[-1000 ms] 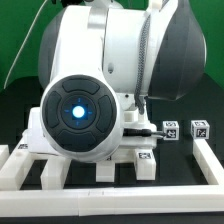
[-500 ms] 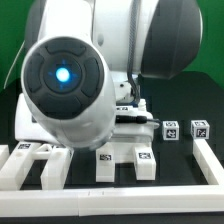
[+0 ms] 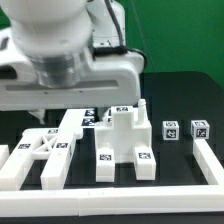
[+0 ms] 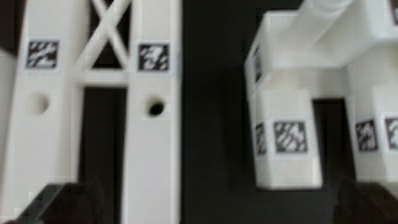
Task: Assemble chair
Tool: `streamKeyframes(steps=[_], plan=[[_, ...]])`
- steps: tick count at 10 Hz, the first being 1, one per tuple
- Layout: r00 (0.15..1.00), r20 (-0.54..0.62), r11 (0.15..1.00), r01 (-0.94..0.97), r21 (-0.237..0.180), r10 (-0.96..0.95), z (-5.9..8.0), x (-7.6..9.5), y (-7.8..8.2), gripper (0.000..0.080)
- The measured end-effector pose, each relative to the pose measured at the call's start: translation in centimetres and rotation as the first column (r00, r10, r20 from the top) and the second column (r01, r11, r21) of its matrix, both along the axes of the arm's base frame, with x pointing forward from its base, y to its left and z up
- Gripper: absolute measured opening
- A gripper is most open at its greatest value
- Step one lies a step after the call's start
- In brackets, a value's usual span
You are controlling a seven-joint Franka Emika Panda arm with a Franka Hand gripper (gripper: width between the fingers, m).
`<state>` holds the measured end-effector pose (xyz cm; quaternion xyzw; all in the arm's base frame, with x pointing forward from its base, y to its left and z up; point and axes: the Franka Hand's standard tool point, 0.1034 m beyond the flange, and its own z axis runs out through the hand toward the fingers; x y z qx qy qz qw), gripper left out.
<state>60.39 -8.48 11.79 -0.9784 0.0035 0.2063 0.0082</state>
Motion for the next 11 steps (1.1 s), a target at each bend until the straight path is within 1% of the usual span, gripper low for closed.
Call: streamKeyframes(steps=[1,2,3,4,6,7,8,9,11], plan=[[0.996,0.083,1.000,-0.014,0.000,0.014,0.5,-0.3,-1.3,0.0649],[0.989,0.148,1.000,-0.006,-0.010,0.007,0.2,-1.1,-2.8,0.0649],[0.969,0.247,1.000,0.016,-0.020,-0.010,-1.0,-2.1,-3.9,0.0649],[0.959,0.282,0.999,0.043,-0.018,-0.036,-1.9,-3.2,-3.9,0.0649],[0.953,0.303,0.999,0.037,-0.024,-0.029,-1.9,-3.0,-4.0,0.0649],[0.946,0.323,0.999,0.044,-0.024,-0.034,-2.3,-2.8,-3.9,0.0649],[0.934,0.354,0.998,0.057,-0.022,-0.045,-3.5,-3.2,-3.6,0.0649],[0.932,0.360,0.998,0.054,-0.018,-0.044,-4.2,-3.6,-3.5,0.0649],[0.931,0.361,0.998,0.064,-0.016,-0.054,-5.2,-3.6,-3.4,0.0649]])
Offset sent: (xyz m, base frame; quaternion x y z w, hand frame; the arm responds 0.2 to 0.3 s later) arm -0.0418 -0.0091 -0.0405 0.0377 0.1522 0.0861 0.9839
